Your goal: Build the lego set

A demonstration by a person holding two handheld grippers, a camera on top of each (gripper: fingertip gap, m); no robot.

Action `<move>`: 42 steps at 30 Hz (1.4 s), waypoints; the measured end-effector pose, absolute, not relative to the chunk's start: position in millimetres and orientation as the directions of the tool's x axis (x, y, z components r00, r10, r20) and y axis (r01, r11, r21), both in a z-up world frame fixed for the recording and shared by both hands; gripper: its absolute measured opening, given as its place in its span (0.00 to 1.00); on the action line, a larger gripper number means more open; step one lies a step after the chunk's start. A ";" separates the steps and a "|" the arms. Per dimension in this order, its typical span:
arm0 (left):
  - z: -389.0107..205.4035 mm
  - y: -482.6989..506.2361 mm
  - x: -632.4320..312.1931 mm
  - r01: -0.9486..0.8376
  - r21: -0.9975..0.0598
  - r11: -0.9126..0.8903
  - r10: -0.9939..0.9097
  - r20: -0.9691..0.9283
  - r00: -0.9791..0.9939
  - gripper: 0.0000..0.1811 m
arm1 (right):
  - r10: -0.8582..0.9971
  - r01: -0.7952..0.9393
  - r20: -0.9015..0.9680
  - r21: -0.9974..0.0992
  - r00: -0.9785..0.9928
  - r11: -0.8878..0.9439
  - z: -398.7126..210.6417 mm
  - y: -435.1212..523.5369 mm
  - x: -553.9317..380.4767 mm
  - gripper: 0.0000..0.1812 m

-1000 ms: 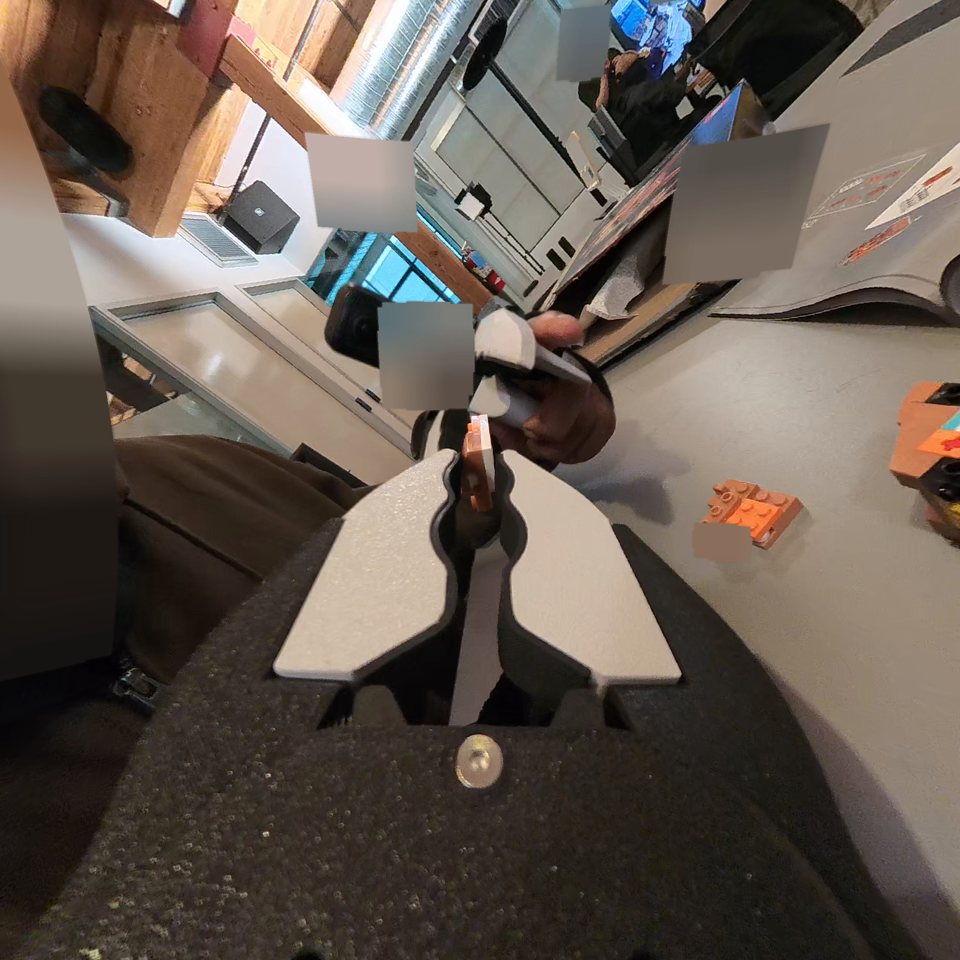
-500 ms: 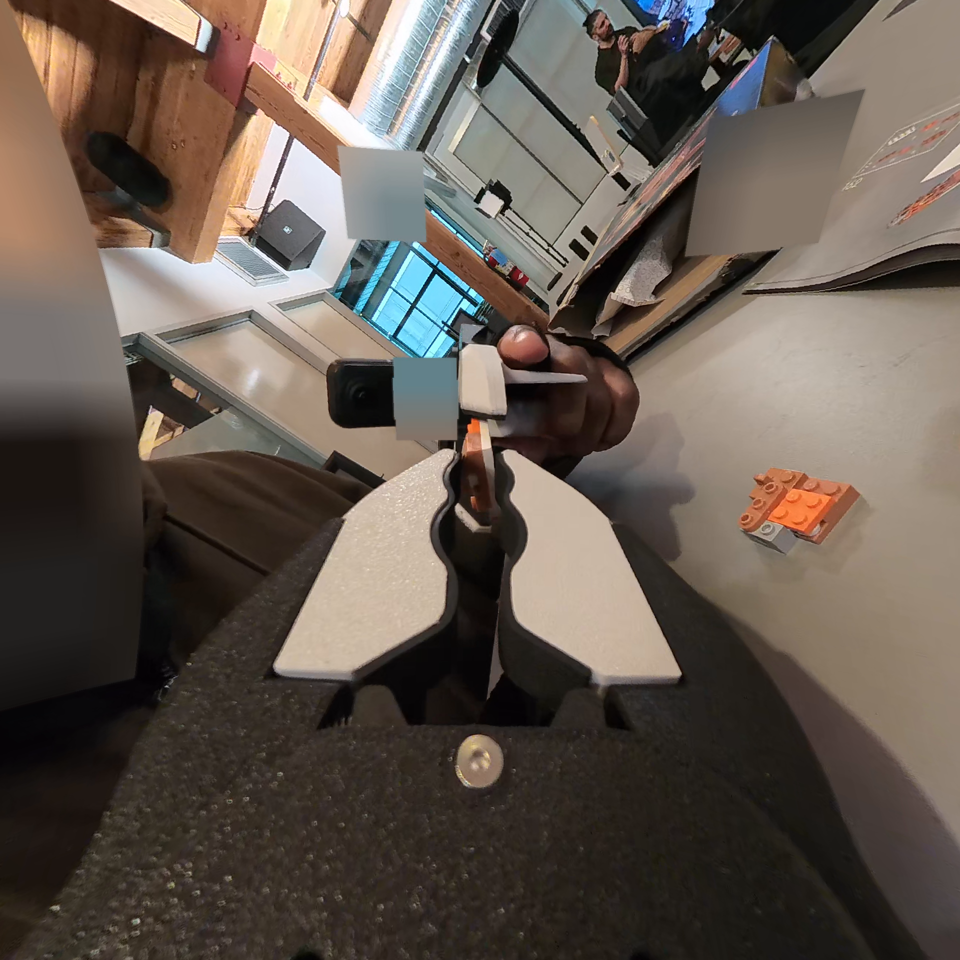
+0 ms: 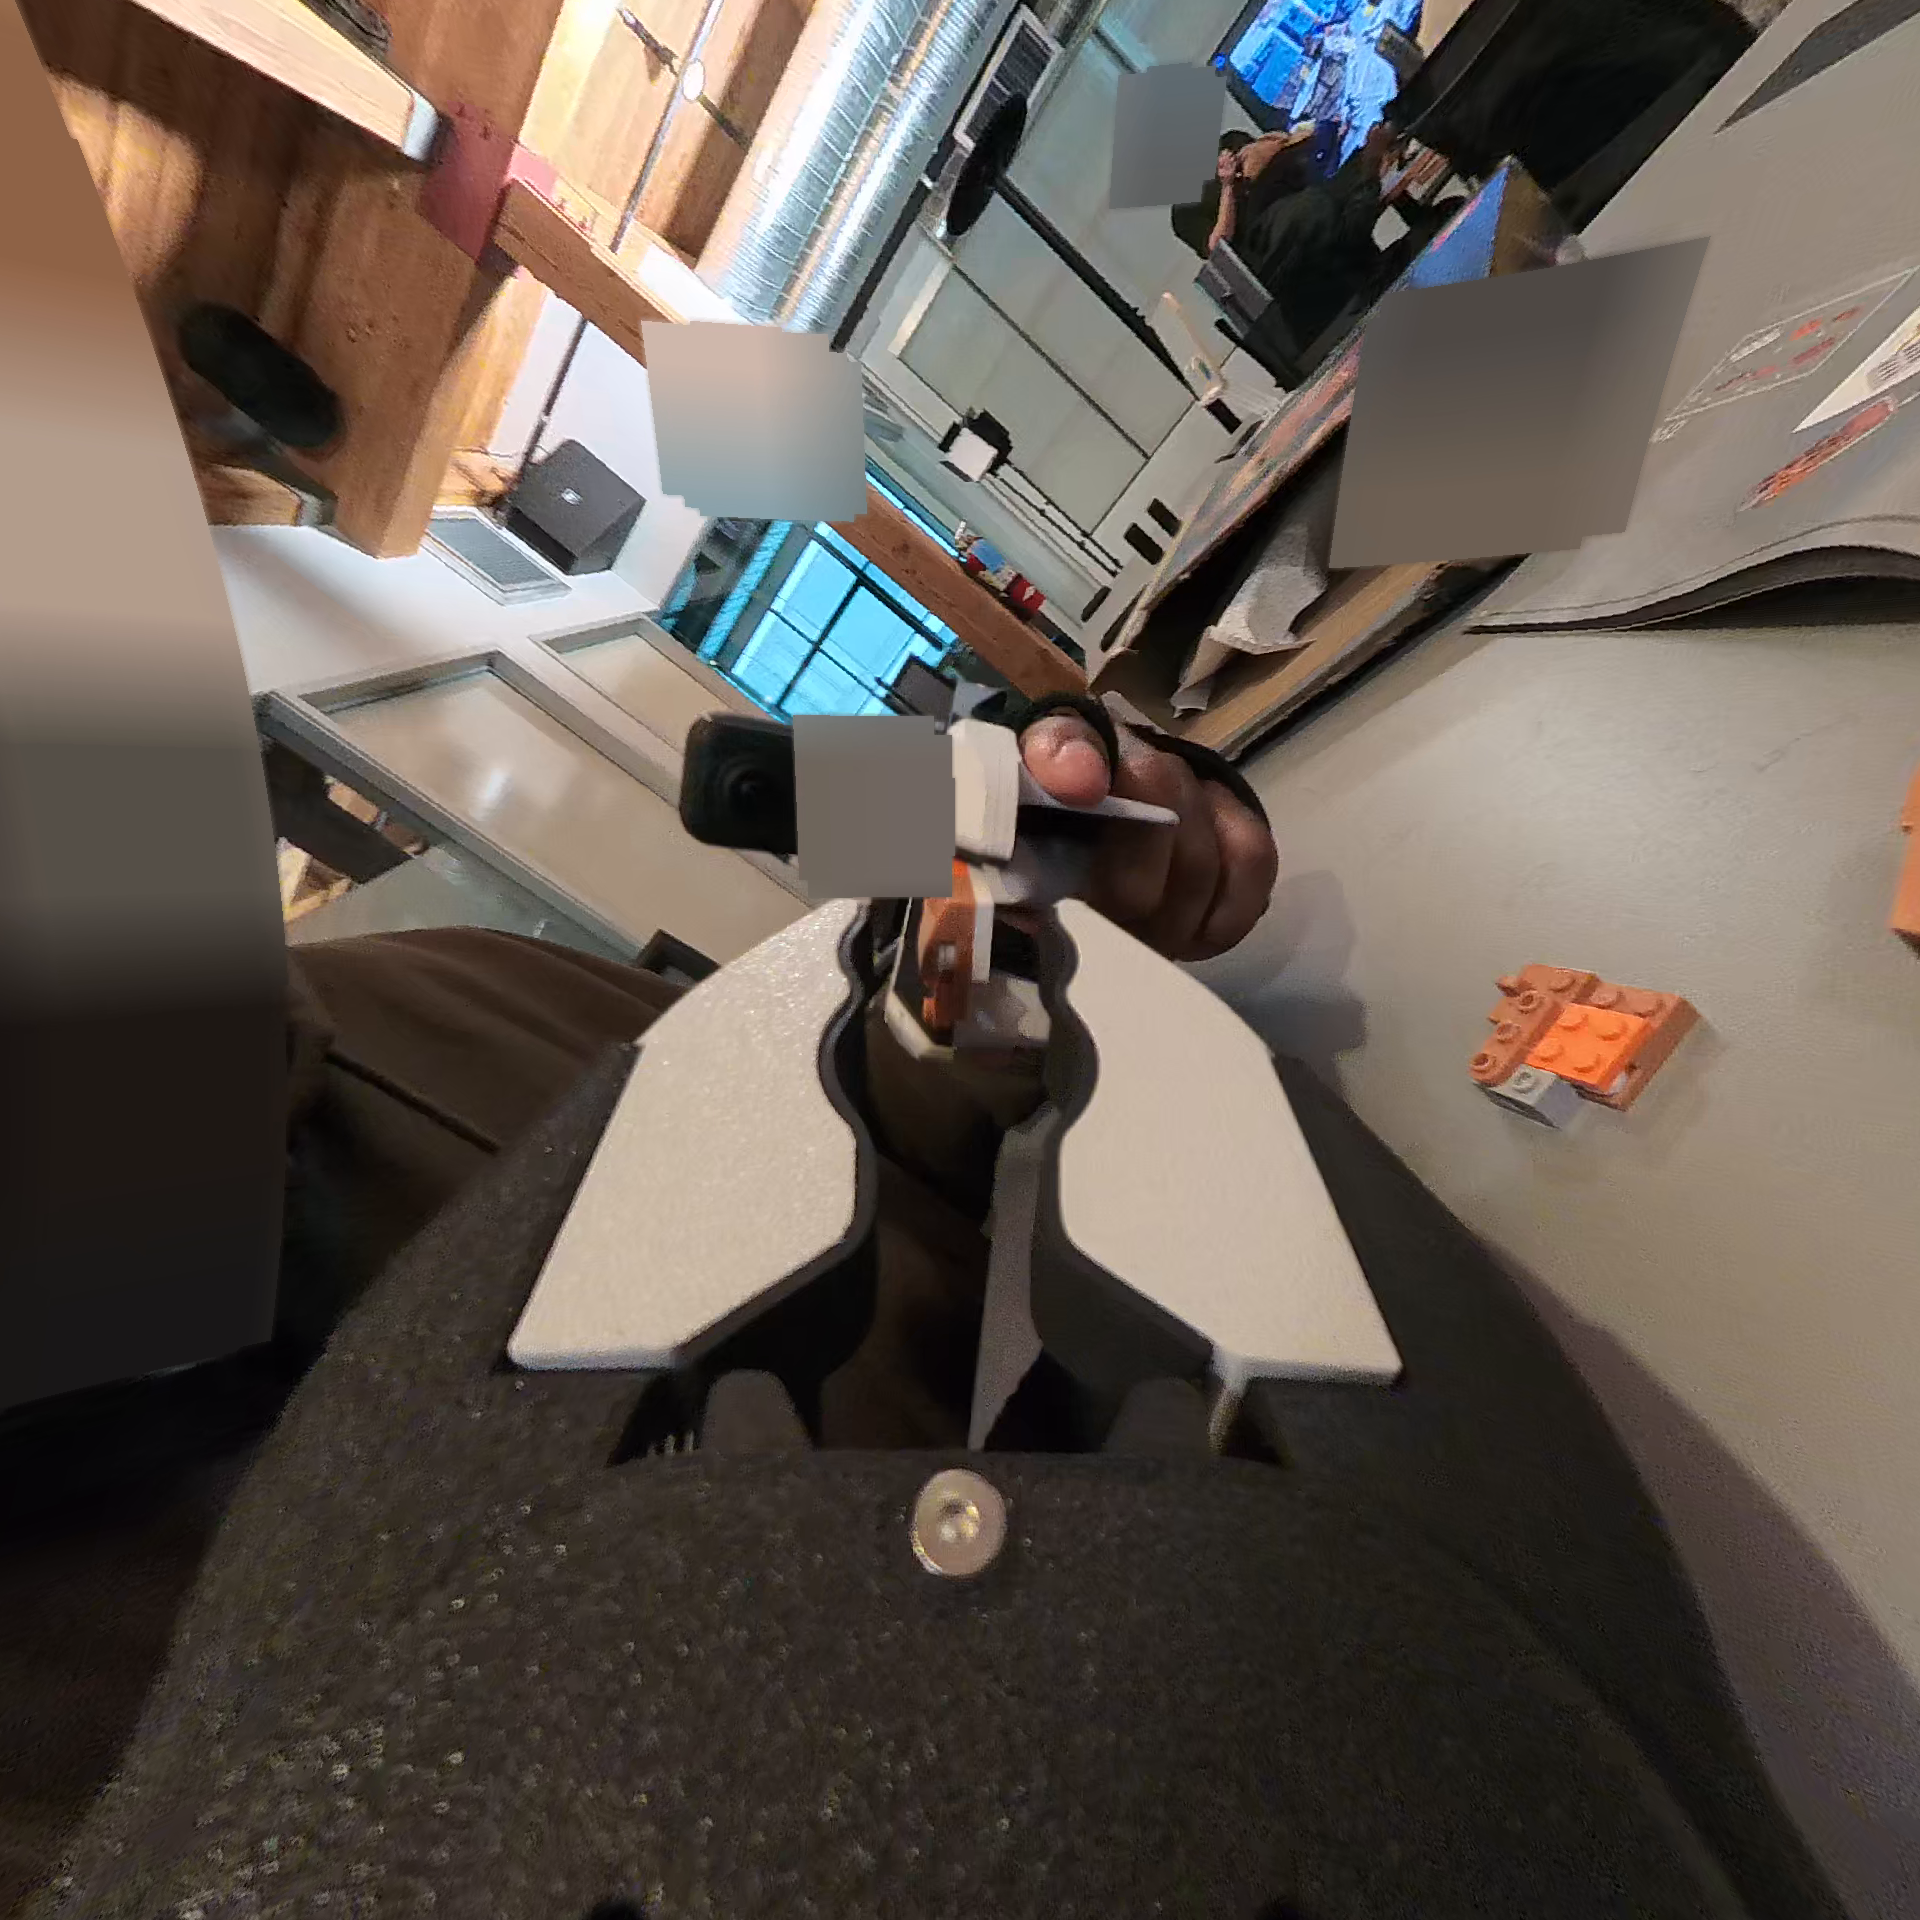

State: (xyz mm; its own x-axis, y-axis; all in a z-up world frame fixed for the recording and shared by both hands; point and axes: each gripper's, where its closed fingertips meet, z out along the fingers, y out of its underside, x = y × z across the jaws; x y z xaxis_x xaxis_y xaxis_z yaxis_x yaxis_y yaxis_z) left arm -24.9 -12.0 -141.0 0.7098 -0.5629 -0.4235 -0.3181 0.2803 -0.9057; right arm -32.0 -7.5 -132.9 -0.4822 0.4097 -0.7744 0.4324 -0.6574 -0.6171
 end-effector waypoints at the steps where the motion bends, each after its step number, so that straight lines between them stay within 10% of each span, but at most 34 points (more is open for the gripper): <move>1: -139.1 -12.4 -27.9 -0.292 -0.917 0.272 -0.566 -0.398 0.722 0.20 | 0.436 0.425 -0.761 -0.636 -0.480 -0.644 -133.3 -7.1 -30.7 0.18; 19: -152.6 19.6 -109.0 -0.007 -1.000 0.028 -0.410 -0.018 0.912 0.20 | 0.768 0.204 -0.425 -0.905 -0.480 -0.373 -154.3 44.9 77.6 0.17; 42: -162.4 29.5 -109.0 -0.040 -0.998 -0.040 -0.386 -0.022 0.922 0.20 | 0.752 0.168 -0.538 -0.840 -0.381 -0.516 -153.2 84.0 80.1 0.13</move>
